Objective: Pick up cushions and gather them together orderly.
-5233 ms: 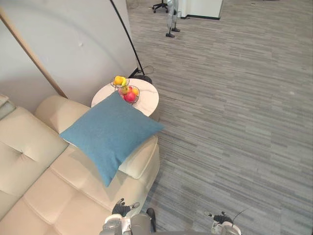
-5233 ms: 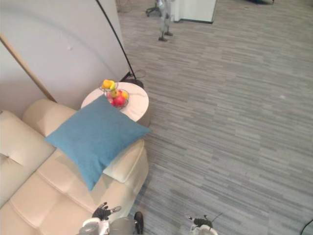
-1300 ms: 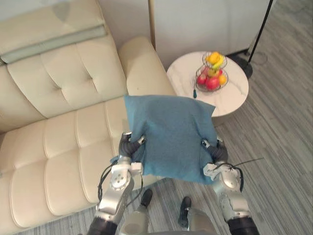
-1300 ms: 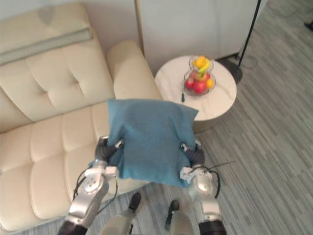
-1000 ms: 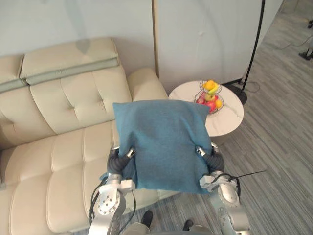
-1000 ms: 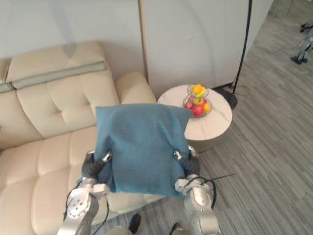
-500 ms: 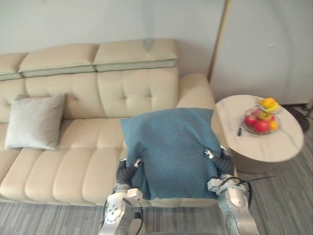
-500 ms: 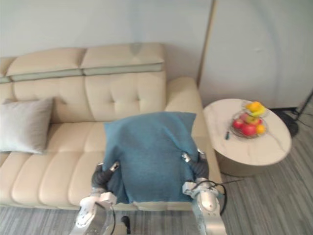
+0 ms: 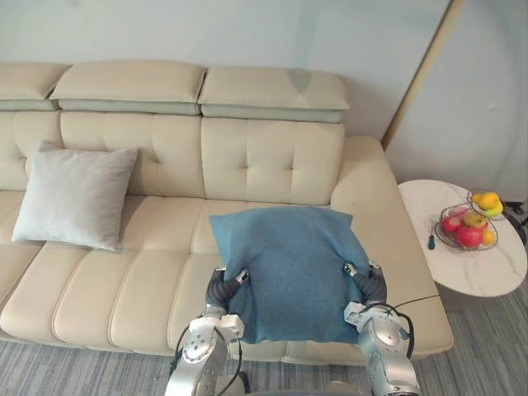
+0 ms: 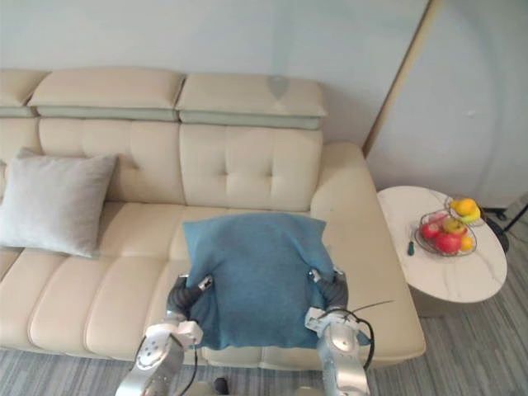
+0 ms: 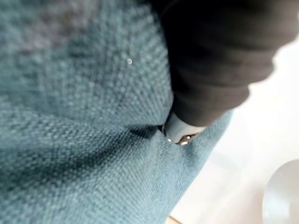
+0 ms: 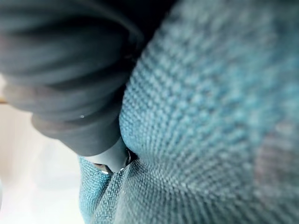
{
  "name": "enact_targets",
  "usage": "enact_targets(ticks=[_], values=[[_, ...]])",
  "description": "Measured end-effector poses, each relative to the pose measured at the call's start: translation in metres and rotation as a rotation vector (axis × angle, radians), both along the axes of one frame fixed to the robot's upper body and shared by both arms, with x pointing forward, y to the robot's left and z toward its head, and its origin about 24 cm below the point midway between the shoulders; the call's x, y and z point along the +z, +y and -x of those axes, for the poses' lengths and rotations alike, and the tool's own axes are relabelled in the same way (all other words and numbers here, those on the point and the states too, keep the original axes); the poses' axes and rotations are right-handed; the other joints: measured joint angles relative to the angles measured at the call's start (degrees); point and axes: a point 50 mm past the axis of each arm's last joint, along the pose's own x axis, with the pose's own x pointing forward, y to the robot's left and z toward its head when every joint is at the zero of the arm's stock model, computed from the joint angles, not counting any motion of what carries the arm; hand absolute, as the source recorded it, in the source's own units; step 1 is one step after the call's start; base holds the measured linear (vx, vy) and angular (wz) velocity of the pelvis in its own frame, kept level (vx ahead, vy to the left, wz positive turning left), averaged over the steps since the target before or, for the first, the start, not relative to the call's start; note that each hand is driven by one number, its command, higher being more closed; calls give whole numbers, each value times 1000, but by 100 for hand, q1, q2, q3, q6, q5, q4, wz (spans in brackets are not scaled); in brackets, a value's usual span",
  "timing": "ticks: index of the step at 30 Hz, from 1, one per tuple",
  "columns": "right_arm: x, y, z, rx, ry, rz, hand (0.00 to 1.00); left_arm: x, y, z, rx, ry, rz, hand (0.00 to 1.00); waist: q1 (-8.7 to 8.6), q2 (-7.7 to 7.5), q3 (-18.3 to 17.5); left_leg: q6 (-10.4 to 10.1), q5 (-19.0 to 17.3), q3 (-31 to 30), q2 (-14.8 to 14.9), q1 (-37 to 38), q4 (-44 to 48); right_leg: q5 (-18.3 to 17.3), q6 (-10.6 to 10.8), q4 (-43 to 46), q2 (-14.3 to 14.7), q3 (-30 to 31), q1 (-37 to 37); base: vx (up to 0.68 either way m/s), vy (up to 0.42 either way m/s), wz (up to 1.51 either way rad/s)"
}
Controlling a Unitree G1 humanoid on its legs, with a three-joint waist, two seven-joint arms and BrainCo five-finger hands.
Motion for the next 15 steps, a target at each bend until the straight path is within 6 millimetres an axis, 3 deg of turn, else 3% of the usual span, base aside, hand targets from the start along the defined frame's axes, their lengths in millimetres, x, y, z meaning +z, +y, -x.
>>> enact_targets(ticks=[3, 7, 9, 15], values=[[5, -6, 8, -14, -15, 20, 100, 7, -6, 0, -12, -23, 19, 100, 19, 109, 46, -20, -11, -323, -34, -82, 158, -14, -25, -301, 17, -210, 324, 132, -52, 58], [11, -8, 13, -22, -36, 25, 100, 9, -9, 3, -15, -26, 20, 100, 17, 97, 55, -119, -77, -281, 53, -88, 573, -14, -25, -361, 65, -320, 677, 82, -40, 45], [13, -8, 13, -22, -47, 25, 100, 13, -9, 3, -14, -44, 25, 100, 104, 29, 69, -126, -82, -275, 63, -98, 740, -9, -33, -461, 80, -291, 806, 44, -18, 2], [17, -8, 13, -25, -61, 27, 100, 18, -9, 2, -18, -59, 21, 100, 123, 48, 51, -123, -73, -275, 47, 17, 132, 153, -61, -912, 147, -239, 797, -15, 26, -5]])
